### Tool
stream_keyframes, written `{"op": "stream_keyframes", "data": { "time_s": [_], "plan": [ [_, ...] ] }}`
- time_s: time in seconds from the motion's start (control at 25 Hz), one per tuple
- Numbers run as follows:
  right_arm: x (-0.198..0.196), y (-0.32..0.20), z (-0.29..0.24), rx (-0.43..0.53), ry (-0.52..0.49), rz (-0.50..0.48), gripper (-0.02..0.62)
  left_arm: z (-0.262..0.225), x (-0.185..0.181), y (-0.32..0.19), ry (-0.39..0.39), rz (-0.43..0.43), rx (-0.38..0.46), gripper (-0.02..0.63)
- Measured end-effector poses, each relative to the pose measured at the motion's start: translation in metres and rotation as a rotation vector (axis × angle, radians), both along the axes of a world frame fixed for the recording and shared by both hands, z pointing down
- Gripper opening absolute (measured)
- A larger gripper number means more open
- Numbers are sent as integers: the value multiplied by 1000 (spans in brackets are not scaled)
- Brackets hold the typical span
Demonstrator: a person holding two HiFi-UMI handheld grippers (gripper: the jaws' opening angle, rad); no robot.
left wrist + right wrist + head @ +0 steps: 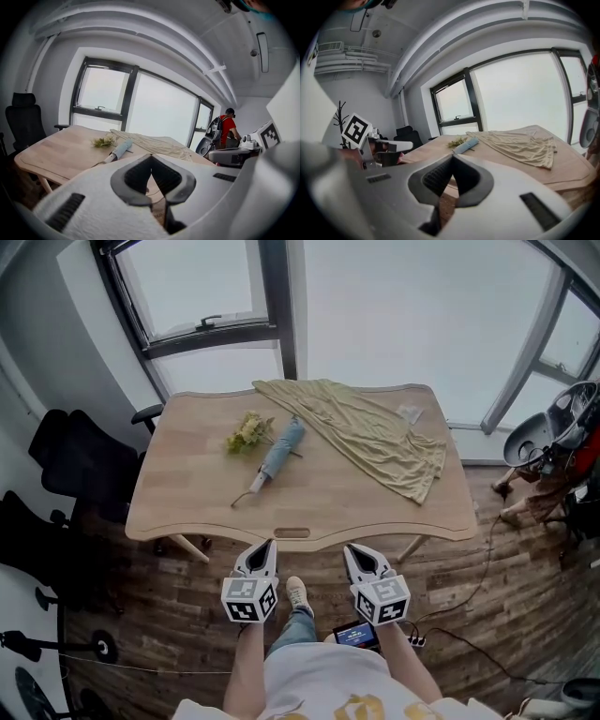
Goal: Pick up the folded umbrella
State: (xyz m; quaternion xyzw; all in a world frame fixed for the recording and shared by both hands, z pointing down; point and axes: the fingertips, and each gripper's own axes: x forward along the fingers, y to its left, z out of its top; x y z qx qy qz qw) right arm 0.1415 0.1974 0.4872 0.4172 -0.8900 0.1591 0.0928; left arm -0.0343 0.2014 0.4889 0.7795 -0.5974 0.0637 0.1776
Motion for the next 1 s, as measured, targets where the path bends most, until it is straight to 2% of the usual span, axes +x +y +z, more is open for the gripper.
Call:
{"op": "stream_keyframes", "data": {
  "time_s": [0.32,0.72,1.0],
  "plan": [
    [-54,-104,6,-14,30,-24,11,15,-41,-104,59,19,-40,20],
    [-92,-224,26,-78,58,76,11,25,-85,-235,53,98,-80,20],
    [-102,-265,27,-71,77,134,11,41,-93,-290,69,160,-108,20]
  ]
}}
